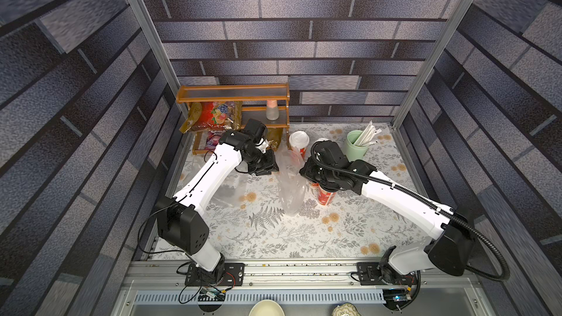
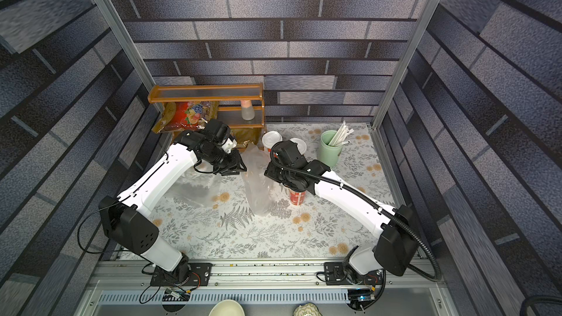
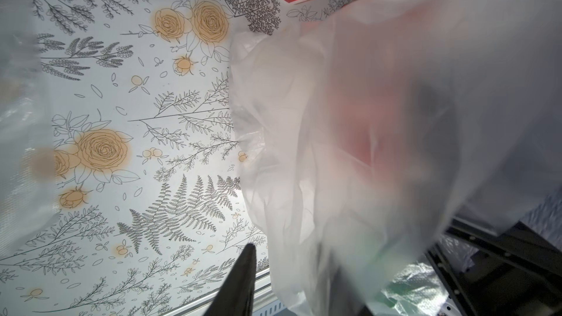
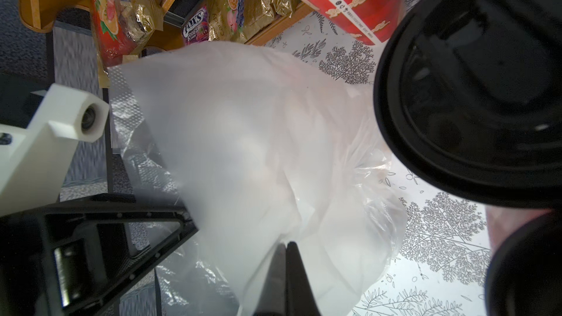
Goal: Pack milk tea into plastic carrier bags
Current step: Adjust the plastic carrier bag at the center of the board.
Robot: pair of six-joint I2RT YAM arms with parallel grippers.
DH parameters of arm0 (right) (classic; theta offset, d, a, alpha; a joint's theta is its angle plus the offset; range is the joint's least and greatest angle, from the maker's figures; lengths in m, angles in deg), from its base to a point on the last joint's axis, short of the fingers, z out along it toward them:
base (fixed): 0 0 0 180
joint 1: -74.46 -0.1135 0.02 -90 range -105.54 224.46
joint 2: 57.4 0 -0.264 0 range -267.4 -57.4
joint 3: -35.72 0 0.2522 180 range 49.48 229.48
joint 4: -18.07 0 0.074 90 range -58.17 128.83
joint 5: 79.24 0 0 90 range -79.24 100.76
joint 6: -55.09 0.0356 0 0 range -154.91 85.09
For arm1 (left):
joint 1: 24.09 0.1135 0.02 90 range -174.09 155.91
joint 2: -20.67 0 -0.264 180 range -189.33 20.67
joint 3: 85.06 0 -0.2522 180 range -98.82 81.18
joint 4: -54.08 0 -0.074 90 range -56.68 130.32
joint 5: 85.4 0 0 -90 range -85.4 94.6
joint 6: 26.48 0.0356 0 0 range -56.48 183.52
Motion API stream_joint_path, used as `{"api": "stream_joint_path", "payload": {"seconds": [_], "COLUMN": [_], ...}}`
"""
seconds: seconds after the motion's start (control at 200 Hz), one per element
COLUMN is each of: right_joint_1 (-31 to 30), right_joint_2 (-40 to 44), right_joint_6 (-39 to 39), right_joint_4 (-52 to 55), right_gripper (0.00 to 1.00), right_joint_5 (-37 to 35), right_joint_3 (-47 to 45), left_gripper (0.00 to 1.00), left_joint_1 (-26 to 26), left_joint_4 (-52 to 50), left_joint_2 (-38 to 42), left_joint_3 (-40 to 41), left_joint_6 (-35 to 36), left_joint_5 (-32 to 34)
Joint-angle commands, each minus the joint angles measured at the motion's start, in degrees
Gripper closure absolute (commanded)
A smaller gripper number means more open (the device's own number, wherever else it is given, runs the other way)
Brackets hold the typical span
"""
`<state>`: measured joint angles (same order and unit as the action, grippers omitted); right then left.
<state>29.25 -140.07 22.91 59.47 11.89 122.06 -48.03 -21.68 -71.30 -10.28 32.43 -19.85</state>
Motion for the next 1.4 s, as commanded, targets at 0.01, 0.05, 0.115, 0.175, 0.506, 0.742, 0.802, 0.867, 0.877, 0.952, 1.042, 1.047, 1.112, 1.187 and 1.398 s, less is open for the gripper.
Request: {"api": "stream_joint_path", "payload": {"seconds": [0.01,0.05,0.115,0.175,0.506,0.742,0.802,0.867,0.877,0.952,1.042,1.047,1.112,1.187,1.398], "right_joint_1": [0.6,0.7,0.9,0.9,1.2,2.0,2.1,2.1,2.1,2.1,2.1,2.1,2.1,2.1,2.1], "right_joint_2": [1.9,2.0,2.0,1.9,2.2,4.2,4.5,4.5,4.5,3.8,2.5,2.4,1.6,0.6,-2.2], "right_joint_6": [-1.0,-1.0,-1.0,-1.0,-2.6,-5.7,-6.1,-6.2,-6.2,-6.2,-6.0,-6.0,-6.1,-6.6,-8.0], "right_joint_4": [2.4,2.5,2.7,2.9,5.8,12.1,12.9,12.8,12.7,11.3,10.0,9.8,9.3,9.2,11.1], "right_gripper": [1.0,1.0,1.0,1.0,1.0,1.0,1.0,1.0,1.0,1.0,1.0,1.0,1.0,1.0,1.0], "right_joint_5": [-1.6,-1.8,-2.0,-2.1,-4.3,-8.9,-9.6,-9.4,-9.2,-7.2,-5.1,-4.9,-4.2,-3.8,-2.0], "right_joint_3": [-0.1,-0.1,0.1,0.3,1.7,3.2,3.4,3.6,3.6,3.8,3.9,3.9,3.8,3.9,5.9], "left_gripper": [0.67,0.67,0.65,0.63,1.0,1.0,1.0,1.0,1.0,1.0,1.0,1.0,0.99,0.98,0.99], "left_joint_1": [0.1,0.0,-0.5,-1.2,0.2,8.8,9.4,9.6,9.7,9.4,8.3,8.2,6.6,4.9,4.1], "left_joint_4": [0.4,0.4,0.5,0.5,1.3,-1.2,-3.9,-6.5,-6.9,-8.7,-9.3,-9.4,-9.5,-8.4,-6.7], "left_joint_2": [0.9,0.8,1.0,1.3,4.2,8.2,8.1,7.6,7.6,6.6,5.1,5.0,3.6,2.5,0.7], "left_joint_3": [0.0,0.1,0.7,1.3,4.6,6.5,5.5,4.4,4.3,3.5,2.9,2.9,2.4,2.2,0.6], "left_joint_6": [3.3,3.6,4.0,4.3,4.9,9.1,12.2,15.2,15.6,17.7,18.4,18.4,18.5,18.1,16.5], "left_joint_5": [-3.6,-4.3,-5.7,-6.4,-3.3,-6.2,-6.8,-6.9,-7.0,-8.0,-6.9,-6.9,-5.9,-5.4,-4.6]}}
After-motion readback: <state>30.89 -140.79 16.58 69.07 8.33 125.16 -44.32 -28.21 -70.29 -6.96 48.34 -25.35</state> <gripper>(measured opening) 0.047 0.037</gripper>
